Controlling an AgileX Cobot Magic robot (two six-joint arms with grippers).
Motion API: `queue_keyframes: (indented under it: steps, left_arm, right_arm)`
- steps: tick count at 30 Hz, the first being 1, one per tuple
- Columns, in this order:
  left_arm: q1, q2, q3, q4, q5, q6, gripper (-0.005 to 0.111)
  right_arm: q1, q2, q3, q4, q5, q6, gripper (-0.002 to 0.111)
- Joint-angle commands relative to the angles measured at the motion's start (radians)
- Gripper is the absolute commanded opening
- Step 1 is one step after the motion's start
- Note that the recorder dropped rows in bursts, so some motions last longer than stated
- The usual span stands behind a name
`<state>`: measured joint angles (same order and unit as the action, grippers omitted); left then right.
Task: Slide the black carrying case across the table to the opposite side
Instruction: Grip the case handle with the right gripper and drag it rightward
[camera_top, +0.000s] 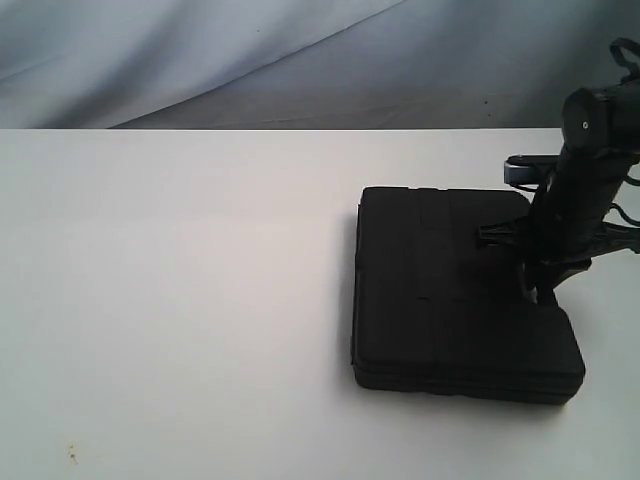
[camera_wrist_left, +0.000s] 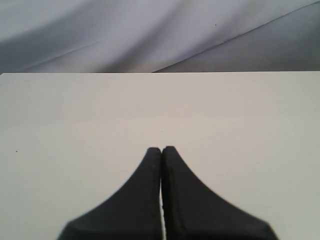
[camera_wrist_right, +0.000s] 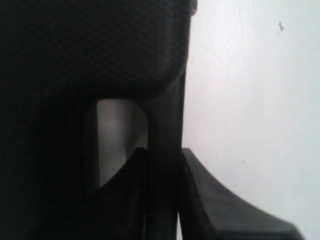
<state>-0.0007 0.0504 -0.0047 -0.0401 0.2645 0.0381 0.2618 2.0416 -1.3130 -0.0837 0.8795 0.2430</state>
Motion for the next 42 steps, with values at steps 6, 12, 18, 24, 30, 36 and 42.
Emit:
queue_keyframes:
  steps: [6, 12, 18, 24, 30, 36, 42]
  left_arm:
    - [0.002, -0.004, 0.005, 0.0, -0.003, -0.004, 0.0]
    - [0.002, -0.004, 0.005, 0.0, -0.003, -0.006, 0.0]
    - [0.002, -0.004, 0.005, 0.0, -0.003, -0.006, 0.0]
    - [0.002, -0.004, 0.005, 0.0, -0.003, -0.003, 0.0]
    - [0.002, -0.004, 0.005, 0.0, -0.003, -0.003, 0.0]
    - [0.002, -0.004, 0.005, 0.0, -0.003, -0.006, 0.0]
    - [0.002, -0.004, 0.005, 0.0, -0.003, -0.006, 0.0]
  right_arm:
    - [-0.04, -0.024, 0.004, -0.059, 0.002, -0.026, 0.0]
    - [-0.054, -0.024, 0.004, -0.061, 0.006, -0.037, 0.0]
    - [-0.054, -0.024, 0.004, -0.061, 0.006, -0.053, 0.0]
    - [-0.054, -0.024, 0.004, -0.069, 0.002, -0.056, 0.0]
    - [-0.054, -0.024, 0.004, -0.072, 0.0, -0.056, 0.0]
    - [-0.054, -0.024, 0.004, -0.085, 0.0, -0.056, 0.0]
    - [-0.054, -0.024, 0.004, -0.088, -0.001, -0.056, 0.0]
